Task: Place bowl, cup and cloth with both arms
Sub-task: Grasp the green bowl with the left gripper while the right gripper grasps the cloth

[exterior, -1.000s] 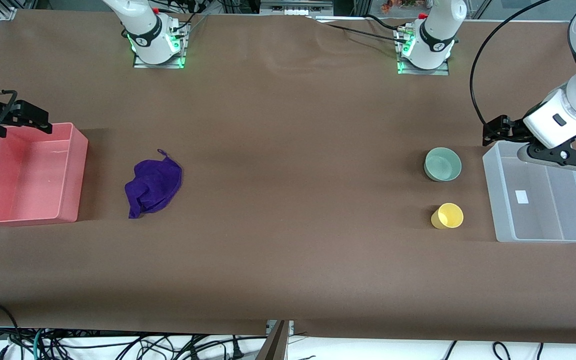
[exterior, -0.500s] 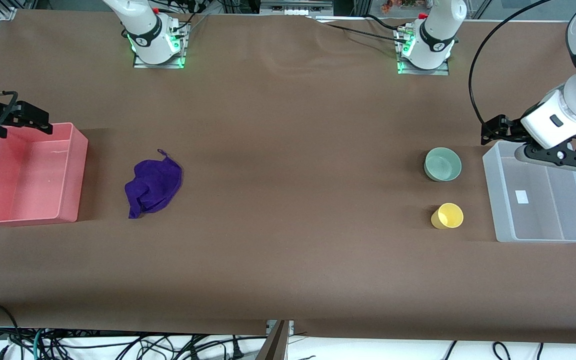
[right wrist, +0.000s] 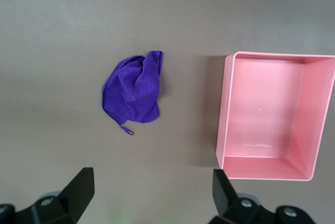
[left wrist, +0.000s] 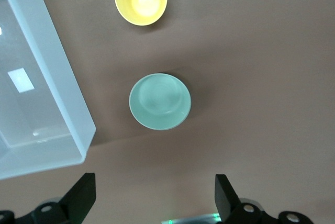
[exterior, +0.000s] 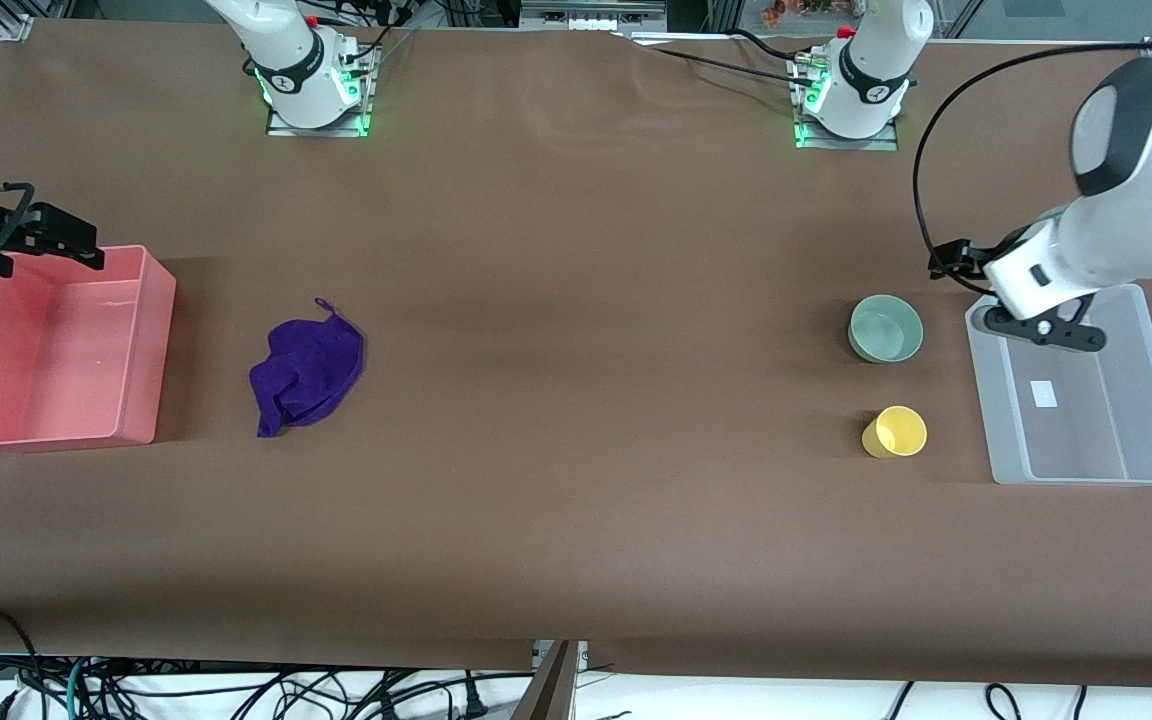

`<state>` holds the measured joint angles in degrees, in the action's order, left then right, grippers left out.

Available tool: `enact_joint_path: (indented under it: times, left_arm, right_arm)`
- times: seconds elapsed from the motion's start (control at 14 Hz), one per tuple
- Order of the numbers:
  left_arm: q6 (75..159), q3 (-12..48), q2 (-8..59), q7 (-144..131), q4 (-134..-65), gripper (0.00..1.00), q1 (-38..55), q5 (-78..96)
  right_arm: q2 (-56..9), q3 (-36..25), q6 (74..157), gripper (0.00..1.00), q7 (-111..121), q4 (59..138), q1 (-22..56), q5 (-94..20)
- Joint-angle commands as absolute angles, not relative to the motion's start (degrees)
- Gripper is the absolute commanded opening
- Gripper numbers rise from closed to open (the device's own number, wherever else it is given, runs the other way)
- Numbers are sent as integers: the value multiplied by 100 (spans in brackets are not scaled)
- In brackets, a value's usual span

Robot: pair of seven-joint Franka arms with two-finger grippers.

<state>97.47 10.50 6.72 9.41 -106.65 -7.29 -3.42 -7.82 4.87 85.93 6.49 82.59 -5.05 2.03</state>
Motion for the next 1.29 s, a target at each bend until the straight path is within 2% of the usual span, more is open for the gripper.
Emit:
enact_joint_path:
  times: [0.0,0.21,0.43,0.79,0.93,1.0,1.07,1.14,1.21]
  left_arm:
    - [10912,1081,633,1335,-11581,100,-808,-641]
    - [12098,1072,896,1634,-12180,100,-878,-712]
    - [12944,1072,1255,2072,-12427,100,-1080,-965]
    - [13570,1090,1977,2689,-12515,100,-1406,-1037]
    - [13832,1099,2161,2768,-12664,99,-1406,-1037]
    - [14043,1090,2214,2916,-12769,87,-1415,-1037]
    - [14106,1090,2215,3092,-12797,53,-1432,-1037]
    - [14106,1090,2215,3146,-12779,26,-1424,-1037]
    - [14106,1090,2215,3155,-12771,6,-1424,-1037]
  right_arm:
    - [-738,483,8735,100,589,8279,-510,193]
    - [-703,510,9034,100,563,8550,-475,211]
    - [-685,510,9929,100,571,9375,-483,194]
    - [-852,589,11642,100,598,10817,-475,185]
    - [-1018,589,12013,100,554,11082,-475,123]
    - [-1150,589,12093,100,554,11092,-475,88]
    - [-1299,589,12268,100,554,11135,-466,88]
    - [-1414,589,12504,100,554,11240,-422,88]
    - [-1563,589,12663,100,545,11285,-396,88]
